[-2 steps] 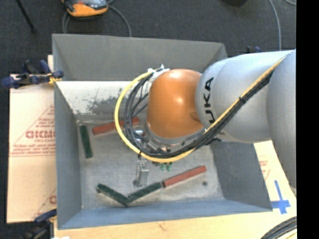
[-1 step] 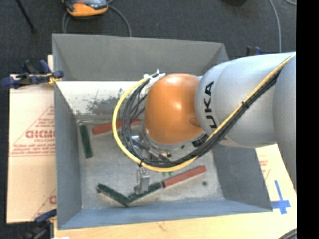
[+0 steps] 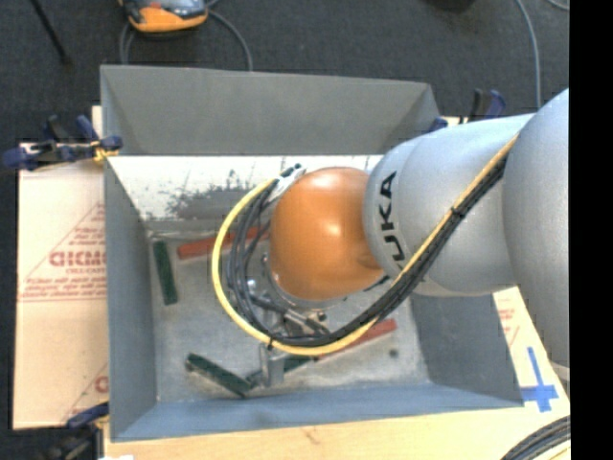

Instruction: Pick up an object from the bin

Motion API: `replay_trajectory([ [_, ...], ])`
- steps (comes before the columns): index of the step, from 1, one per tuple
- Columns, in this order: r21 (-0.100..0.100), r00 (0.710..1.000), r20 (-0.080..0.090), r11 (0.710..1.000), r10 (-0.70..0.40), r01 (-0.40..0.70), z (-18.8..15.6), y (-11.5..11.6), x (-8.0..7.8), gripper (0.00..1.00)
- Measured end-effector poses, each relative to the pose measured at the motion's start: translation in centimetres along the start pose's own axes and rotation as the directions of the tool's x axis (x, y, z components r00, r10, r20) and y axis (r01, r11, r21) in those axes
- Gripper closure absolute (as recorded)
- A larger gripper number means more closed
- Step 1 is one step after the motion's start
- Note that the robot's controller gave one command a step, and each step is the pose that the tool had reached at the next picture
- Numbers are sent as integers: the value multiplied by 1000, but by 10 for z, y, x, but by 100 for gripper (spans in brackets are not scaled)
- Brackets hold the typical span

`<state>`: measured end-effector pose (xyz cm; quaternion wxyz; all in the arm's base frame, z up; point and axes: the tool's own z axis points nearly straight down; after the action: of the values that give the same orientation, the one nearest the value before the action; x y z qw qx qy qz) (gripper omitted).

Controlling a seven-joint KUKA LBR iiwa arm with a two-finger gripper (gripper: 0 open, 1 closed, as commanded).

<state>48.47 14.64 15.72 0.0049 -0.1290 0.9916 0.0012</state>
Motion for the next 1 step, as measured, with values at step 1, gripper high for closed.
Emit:
replay_trajectory([
  [1, 1, 996, -9, 996, 84, -84, 52, 5, 8, 100],
])
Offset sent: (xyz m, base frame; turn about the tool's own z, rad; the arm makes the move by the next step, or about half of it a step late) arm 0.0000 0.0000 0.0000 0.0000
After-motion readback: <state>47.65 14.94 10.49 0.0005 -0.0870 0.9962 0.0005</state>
